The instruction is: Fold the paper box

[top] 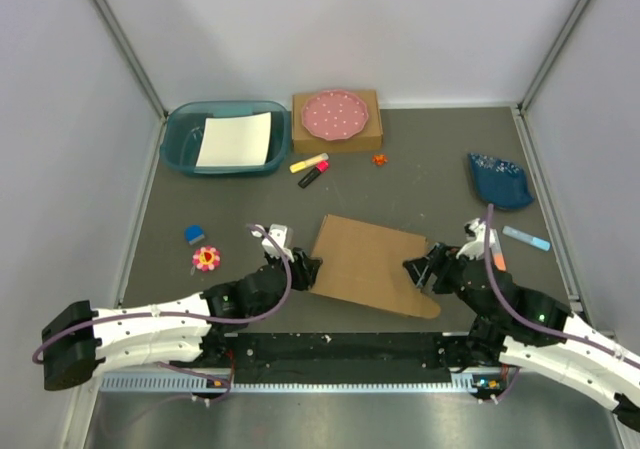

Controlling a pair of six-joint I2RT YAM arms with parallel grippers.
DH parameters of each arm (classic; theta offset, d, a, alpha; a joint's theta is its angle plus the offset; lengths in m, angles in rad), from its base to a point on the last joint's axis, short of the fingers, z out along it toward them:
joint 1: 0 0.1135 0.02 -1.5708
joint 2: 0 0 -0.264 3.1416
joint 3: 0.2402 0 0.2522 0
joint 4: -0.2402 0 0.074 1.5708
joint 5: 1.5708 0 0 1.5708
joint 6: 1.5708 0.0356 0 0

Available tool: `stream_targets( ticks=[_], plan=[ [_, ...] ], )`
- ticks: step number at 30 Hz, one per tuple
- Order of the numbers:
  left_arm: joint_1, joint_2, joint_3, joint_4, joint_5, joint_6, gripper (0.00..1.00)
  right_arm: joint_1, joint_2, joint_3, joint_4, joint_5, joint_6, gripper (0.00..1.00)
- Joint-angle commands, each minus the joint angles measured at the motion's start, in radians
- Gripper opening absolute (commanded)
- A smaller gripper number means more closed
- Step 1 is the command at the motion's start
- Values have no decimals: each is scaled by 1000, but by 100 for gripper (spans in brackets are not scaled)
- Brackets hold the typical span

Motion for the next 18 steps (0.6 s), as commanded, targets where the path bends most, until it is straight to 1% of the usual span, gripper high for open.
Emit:
stream_targets(
  ticks=[1, 3, 9, 12, 14, 18],
  plan=[
    [-3, 15, -54, -98, 20, -28, 45, 8, -50, 61, -206, 51, 90, 73],
    [-3, 10, -54, -98, 17, -32, 45, 8, -42, 49, -218, 16, 120, 72],
    [-2, 10, -43, -109, 20, -42, 45, 8, 54, 10, -212, -67, 199, 72],
    [-2, 9, -43, -106, 24, -46, 45, 8, 74, -11, -154, -119, 197, 71],
    [-2, 12, -46, -95, 27, -49, 45, 8, 65, -46, -70, -157, 193, 70],
    [-3, 21, -49, -92, 34, -61, 45, 8, 61, -94, -13, -170, 209, 68]
  ],
)
